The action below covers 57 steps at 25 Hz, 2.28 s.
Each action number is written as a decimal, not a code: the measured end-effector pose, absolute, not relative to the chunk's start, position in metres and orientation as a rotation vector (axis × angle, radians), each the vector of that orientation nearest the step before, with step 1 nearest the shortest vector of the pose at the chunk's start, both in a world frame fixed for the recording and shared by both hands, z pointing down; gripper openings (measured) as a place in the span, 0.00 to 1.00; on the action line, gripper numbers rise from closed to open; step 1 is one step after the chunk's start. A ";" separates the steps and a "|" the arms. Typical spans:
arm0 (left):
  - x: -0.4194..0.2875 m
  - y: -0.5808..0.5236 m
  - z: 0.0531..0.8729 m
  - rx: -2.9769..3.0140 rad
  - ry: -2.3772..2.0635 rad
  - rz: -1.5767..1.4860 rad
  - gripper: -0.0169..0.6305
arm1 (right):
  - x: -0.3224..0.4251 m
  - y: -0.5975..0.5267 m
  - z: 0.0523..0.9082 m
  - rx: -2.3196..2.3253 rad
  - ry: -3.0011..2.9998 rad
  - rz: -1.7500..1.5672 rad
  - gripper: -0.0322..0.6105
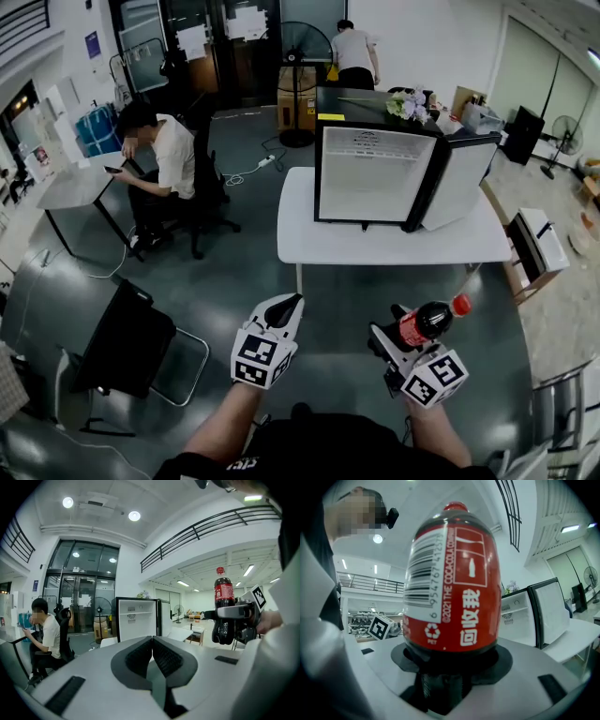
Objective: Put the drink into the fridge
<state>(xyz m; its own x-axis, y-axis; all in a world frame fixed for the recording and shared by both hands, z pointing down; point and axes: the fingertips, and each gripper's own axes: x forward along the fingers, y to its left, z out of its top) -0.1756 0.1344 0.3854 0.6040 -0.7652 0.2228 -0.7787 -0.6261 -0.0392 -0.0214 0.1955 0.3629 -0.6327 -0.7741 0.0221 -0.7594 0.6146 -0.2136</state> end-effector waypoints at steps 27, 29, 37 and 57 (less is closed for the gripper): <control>-0.160 -0.049 0.427 2.748 -1.160 0.416 0.05 | -0.028 0.011 0.416 -1.410 2.739 -0.391 0.47; -0.145 -0.070 0.426 2.757 -1.138 0.429 0.05 | -0.019 -0.012 0.419 -1.420 2.744 -0.380 0.47; -0.092 -0.144 0.417 2.802 -1.109 0.464 0.05 | 0.020 -0.082 0.421 -1.434 2.728 -0.373 0.47; -0.063 -0.266 0.428 2.934 -0.760 0.428 0.05 | 0.032 -0.191 0.433 -1.775 2.567 -0.390 0.47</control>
<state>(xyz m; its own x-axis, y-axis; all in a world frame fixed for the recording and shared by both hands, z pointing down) -0.0628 -0.2659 0.4279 0.8381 -0.4638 0.2873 -0.4862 -0.8738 0.0078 0.0321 -0.1915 0.4329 -0.3634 -0.9206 0.1429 -0.9215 0.3326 -0.2004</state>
